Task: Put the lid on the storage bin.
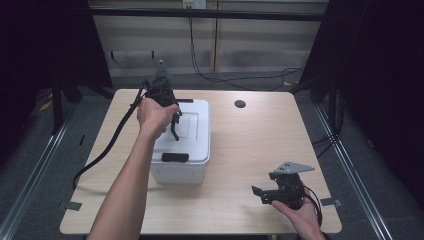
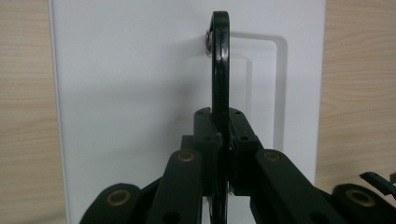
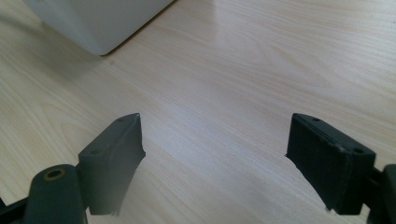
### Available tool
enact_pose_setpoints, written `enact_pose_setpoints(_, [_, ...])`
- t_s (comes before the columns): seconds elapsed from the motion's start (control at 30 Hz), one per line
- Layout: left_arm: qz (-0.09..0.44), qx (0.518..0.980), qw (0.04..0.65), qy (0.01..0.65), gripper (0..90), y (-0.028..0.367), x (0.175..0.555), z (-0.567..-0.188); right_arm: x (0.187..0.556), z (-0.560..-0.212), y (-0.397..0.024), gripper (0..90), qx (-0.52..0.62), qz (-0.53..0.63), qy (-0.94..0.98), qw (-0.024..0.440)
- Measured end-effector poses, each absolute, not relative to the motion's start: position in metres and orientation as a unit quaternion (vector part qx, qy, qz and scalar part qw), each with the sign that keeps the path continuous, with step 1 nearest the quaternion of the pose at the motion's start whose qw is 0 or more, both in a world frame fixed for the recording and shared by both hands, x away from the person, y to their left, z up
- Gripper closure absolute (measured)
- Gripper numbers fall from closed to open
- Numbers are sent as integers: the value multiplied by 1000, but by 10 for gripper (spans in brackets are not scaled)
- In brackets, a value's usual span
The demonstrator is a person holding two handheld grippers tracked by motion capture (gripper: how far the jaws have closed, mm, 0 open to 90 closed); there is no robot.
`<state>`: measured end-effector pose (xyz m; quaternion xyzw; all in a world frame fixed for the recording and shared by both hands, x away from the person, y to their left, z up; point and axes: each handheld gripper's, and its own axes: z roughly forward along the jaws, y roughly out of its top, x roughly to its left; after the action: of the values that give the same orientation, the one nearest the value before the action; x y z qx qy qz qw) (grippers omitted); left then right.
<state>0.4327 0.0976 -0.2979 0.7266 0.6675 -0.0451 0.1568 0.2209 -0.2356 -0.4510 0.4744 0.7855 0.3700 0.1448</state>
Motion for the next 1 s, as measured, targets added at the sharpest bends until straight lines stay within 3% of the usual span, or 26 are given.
enact_pose_setpoints(0.57, [-51, 716, 156, 678, 846, 103, 433, -308, 221, -451, -235, 177, 472, 369, 788, 145])
enact_pose_setpoints(1.0, [-55, 681, 178, 708, 833, 107, 430, -313, 221, -451, -235, 177, 472, 366, 789, 145])
